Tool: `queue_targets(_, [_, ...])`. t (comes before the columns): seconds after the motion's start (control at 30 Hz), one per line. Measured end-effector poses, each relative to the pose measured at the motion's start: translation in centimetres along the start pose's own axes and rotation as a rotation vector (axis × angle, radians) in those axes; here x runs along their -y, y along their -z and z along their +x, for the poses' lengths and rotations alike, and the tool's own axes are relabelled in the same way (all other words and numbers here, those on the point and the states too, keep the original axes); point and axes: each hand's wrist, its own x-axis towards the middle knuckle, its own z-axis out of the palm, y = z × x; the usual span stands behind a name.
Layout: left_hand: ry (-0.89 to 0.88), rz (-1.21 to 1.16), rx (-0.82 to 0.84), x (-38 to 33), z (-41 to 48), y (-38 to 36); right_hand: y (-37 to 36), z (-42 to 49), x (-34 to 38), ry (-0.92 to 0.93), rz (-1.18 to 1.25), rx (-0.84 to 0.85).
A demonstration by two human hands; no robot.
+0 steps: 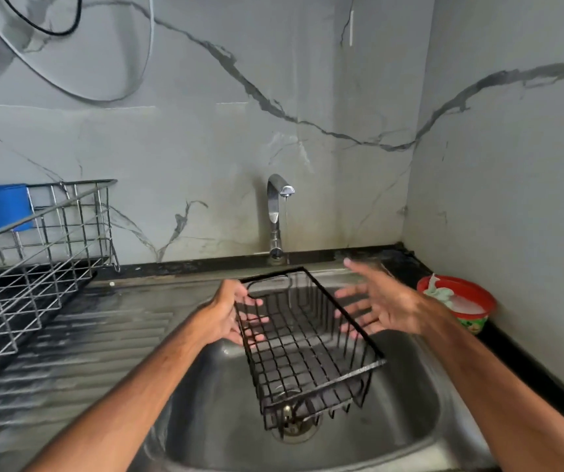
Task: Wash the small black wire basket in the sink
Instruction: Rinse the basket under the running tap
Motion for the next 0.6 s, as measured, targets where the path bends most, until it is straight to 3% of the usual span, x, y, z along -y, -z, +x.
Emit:
queue_targets(0.1, [0.005,0.108,0.109,-0.7,-0.2,-1.4,-0.9,1.0,-0.2,-0.035,-0.035,0.174])
queue_targets(0.23, [0.025,0.16,0.112,-0.4,0.4,-1.4,-2.4,2.4,0.0,-0.097,-0.103,0.168])
queue_targets(0.37, [0.071,0.09,0.132,0.3,1.9,-1.1,-0.8,6.0,-1.8,-0.015,-0.039,0.162])
queue_targets(0.4, [0.089,0.04,0.142,0.5,2.0,-1.2,-0.7,6.7,-1.8,-0.034,0.006,0.115])
queue_targets(0.5, [0.112,-0.105,0.186,1.3,1.4,-1.5,-1.7,7.3,-1.5,0.169,-0.103,-0.053])
queue_targets(0.6, [0.063,-0.158,0.187,2.5,1.3,-1.3,-4.1,7.1,-0.8,0.028,-0.059,-0.103])
